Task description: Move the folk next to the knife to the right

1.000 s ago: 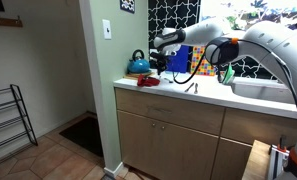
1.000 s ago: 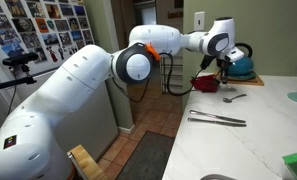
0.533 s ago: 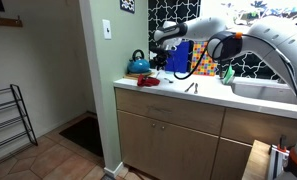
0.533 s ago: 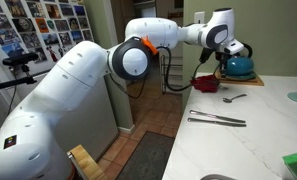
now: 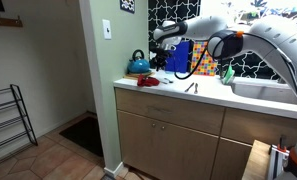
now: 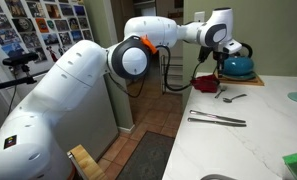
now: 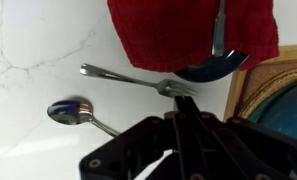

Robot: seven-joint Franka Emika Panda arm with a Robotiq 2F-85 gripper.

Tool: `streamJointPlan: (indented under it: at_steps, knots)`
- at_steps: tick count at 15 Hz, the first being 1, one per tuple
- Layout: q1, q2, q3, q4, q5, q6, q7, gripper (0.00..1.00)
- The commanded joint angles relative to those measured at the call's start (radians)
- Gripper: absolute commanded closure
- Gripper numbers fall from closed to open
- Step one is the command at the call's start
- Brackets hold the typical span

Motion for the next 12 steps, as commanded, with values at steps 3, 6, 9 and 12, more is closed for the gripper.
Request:
streamJointPlan:
  at_steps: [3,6,9,12]
  knots:
    - [-0.020,-0.031,0.049,-0.083,0.017,0.032,-0.271,0.99]
    - [-0.028,-0.051,0.069,-0.119,0.011,0.073,-0.456,0.99]
    - [-0.041,-0.086,0.081,-0.163,0.007,0.076,-0.648,0.99]
    - [-0.059,-0.125,0.096,-0.216,0.014,0.058,-0.829,0.99]
